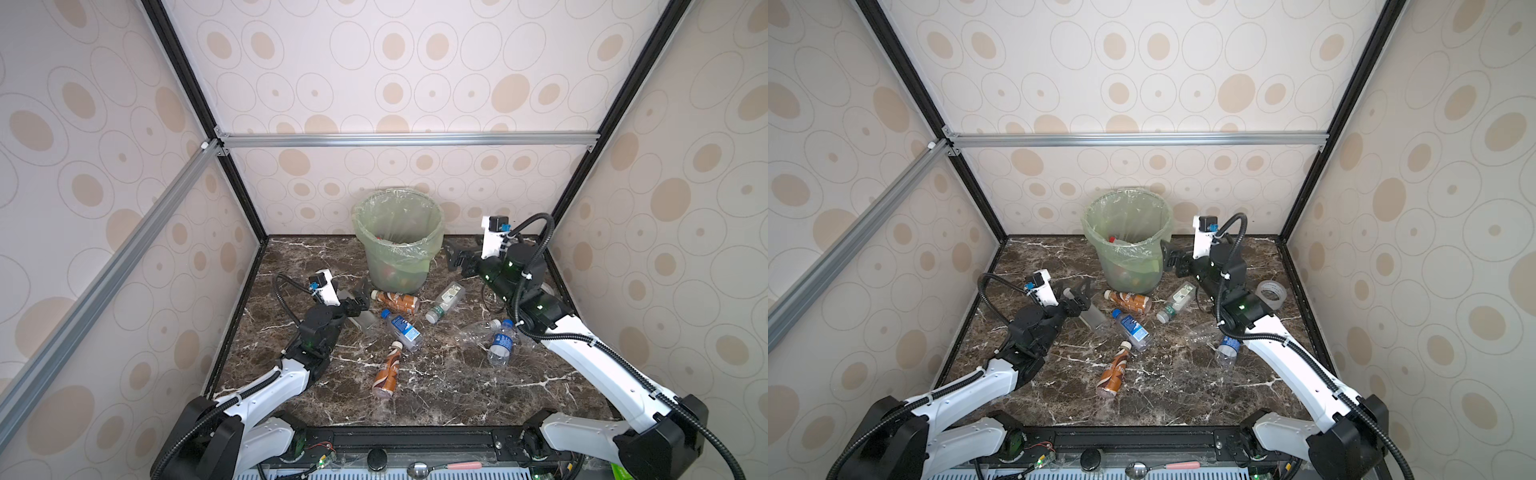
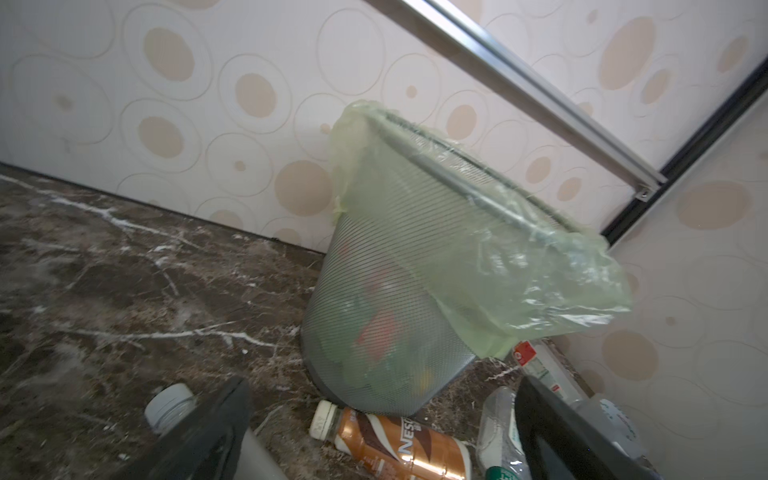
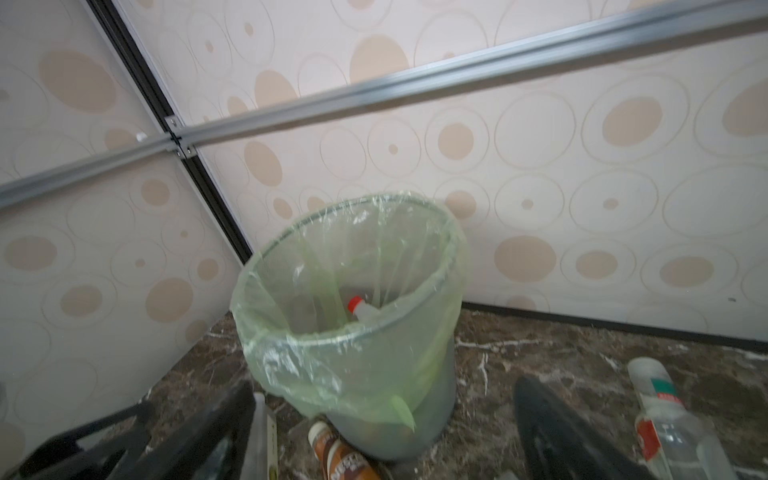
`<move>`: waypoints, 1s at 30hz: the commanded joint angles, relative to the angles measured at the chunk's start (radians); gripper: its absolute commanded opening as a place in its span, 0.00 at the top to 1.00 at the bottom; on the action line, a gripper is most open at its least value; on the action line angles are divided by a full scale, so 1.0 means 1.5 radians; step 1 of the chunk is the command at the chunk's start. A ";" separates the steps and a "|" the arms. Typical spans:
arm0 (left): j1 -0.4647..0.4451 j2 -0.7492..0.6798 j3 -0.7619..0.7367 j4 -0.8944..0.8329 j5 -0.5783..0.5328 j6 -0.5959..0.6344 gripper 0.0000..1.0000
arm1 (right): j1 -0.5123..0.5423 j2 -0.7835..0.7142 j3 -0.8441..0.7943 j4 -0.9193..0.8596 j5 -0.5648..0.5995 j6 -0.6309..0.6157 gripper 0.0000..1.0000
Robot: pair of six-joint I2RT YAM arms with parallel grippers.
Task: Throw the plastic bottles in the bin
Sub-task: 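Lower the left gripper to the frosted clear bottle while the right gripper withdraws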
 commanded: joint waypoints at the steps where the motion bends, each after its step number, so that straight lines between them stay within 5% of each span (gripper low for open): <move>1: 0.021 0.038 0.030 -0.077 -0.035 -0.079 0.01 | 0.021 -0.062 -0.079 0.005 0.018 0.015 0.00; 5: 0.025 0.089 0.029 -0.067 -0.024 -0.079 0.01 | 0.083 -0.084 -0.181 0.082 0.057 -0.004 0.00; 14: 0.040 0.165 0.069 -0.100 0.014 -0.073 0.01 | 0.181 -0.053 -0.232 0.186 0.075 -0.081 0.00; 30: 0.054 0.330 0.217 -0.305 -0.004 -0.089 0.01 | 0.198 -0.030 -0.230 0.187 0.085 -0.109 0.00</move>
